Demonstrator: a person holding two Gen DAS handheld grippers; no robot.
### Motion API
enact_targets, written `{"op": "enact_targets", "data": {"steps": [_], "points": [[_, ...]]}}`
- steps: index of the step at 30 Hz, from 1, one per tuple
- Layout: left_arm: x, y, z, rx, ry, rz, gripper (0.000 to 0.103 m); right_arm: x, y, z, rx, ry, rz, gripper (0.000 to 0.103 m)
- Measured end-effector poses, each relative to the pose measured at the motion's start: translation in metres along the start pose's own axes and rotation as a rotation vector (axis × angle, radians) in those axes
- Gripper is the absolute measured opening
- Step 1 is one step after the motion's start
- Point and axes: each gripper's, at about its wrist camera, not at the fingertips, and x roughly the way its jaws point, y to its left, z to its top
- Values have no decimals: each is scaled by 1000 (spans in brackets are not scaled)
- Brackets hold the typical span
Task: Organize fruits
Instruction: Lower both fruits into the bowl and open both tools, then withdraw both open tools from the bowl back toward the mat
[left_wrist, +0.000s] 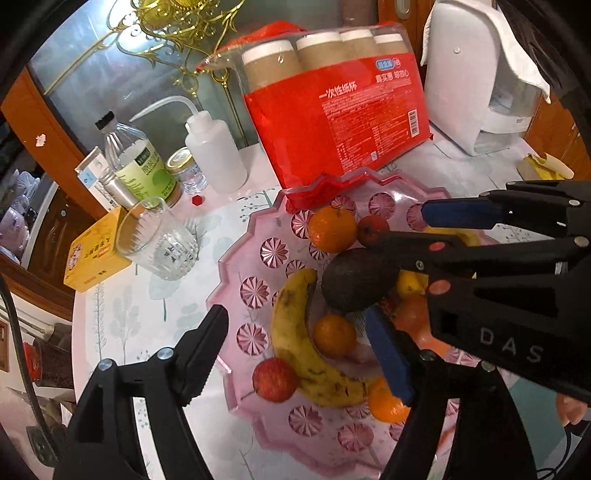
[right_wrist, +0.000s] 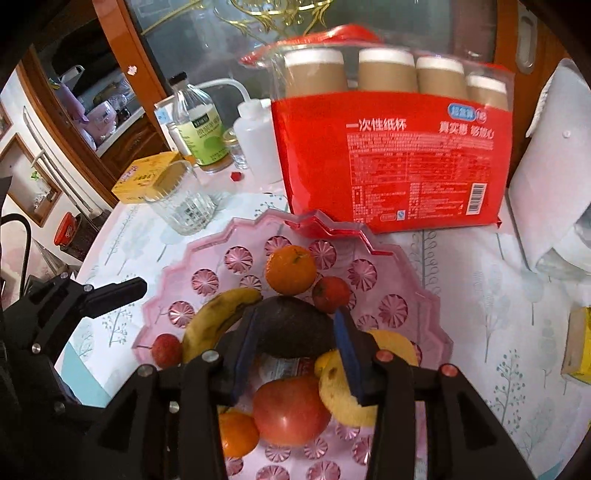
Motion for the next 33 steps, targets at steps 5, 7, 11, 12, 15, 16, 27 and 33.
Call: {"op": "enact_targets", "data": {"steps": [5, 7, 11, 12, 15, 16, 27, 33], "points": [[-23, -1, -8, -1, -4, 14, 79, -22, 4, -5, -3, -19, -20, 43], [-32, -1, -11, -7, 0, 21, 83, -30, 5, -8, -1, -23, -28, 43], [-47, -1, -17, -22, -1, 29, 87, -44, 6, -13, 6, -24, -39, 43], [-51, -1, -19, -24, 1, 29, 87, -46, 6, -14, 7, -21, -42, 43], [-60, -4, -25, -18, 13, 27, 88, -52, 5, -20, 18, -11, -51, 52], [-62, -6, -26, -13, 17, 23, 88, -55, 5, -23, 24, -11, -49, 54], [-100, -20, -51, -10, 9, 29, 88, -95, 11, -53, 8, -43, -60, 55], [-127, -26, -66, -24, -19, 29, 88, -134, 14, -84, -33, -82, -68, 55]]}}
